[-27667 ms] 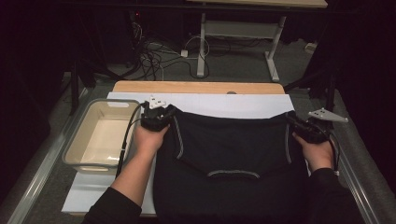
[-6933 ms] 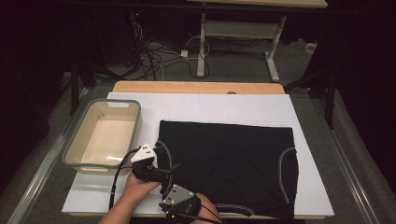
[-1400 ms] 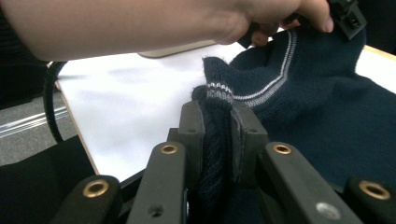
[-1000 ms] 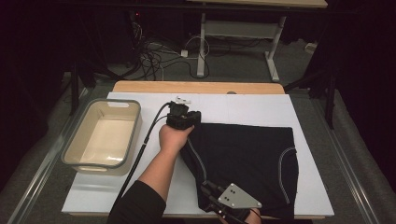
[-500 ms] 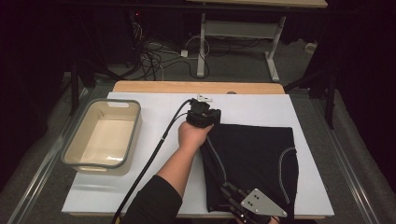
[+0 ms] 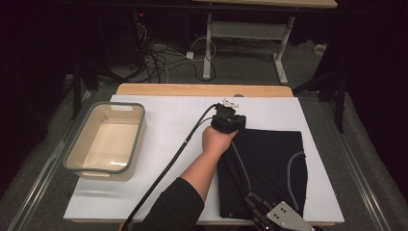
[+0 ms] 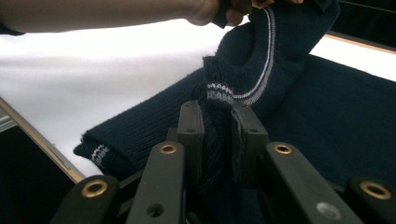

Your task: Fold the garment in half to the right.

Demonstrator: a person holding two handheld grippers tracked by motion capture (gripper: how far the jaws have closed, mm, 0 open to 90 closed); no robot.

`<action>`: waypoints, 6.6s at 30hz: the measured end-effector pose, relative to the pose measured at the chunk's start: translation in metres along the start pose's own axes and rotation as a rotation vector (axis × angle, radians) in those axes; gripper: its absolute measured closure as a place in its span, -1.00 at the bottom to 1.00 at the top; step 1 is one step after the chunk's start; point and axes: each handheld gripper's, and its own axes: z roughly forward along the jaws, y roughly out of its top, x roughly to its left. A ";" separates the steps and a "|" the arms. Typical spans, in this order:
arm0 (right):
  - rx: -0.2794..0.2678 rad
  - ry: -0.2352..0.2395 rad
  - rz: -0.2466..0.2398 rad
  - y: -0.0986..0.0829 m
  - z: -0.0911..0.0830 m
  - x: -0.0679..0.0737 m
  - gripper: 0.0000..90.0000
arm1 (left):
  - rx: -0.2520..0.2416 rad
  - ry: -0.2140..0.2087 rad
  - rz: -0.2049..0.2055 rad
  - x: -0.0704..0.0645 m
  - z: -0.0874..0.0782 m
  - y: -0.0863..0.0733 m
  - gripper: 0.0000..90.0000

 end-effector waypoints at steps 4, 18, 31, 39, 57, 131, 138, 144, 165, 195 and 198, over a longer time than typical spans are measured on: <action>-0.008 -0.020 0.016 -0.001 -0.007 -0.005 0.70 | -0.018 -0.031 0.006 -0.011 0.008 0.005 0.63; 0.038 -0.046 0.034 -0.022 -0.015 -0.018 0.70 | 0.028 -0.056 0.015 -0.020 0.042 -0.012 0.59; 0.052 -0.022 0.009 -0.020 -0.008 -0.014 0.70 | 0.014 -0.070 0.069 -0.004 0.003 -0.022 -0.33; 0.065 0.005 -0.004 -0.019 -0.004 -0.016 0.70 | -0.013 -0.067 0.067 0.013 -0.036 -0.057 -0.51; 0.078 0.036 -0.009 -0.019 0.002 -0.017 0.70 | -0.037 -0.019 0.105 0.026 -0.103 -0.144 -0.75; 0.184 -0.135 0.180 -0.022 -0.012 -0.096 0.75 | -0.135 -0.045 0.157 0.044 -0.163 -0.189 -1.00; 0.137 -0.134 0.189 -0.015 -0.016 -0.095 0.32 | -0.133 -0.044 0.158 0.044 -0.163 -0.189 -1.00; 0.137 -0.147 0.176 -0.005 0.000 -0.100 0.20 | -0.134 -0.047 0.161 0.044 -0.163 -0.189 -1.00; 0.274 -0.240 0.250 0.015 0.069 -0.175 0.10 | -0.131 -0.037 0.163 0.043 -0.162 -0.189 -1.00; 0.173 -0.262 0.176 0.048 0.058 -0.166 0.76 | -0.131 -0.036 0.165 0.043 -0.162 -0.189 -1.00; 0.143 -0.293 0.149 0.065 0.044 -0.168 0.76 | -0.131 -0.035 0.165 0.043 -0.162 -0.189 -1.00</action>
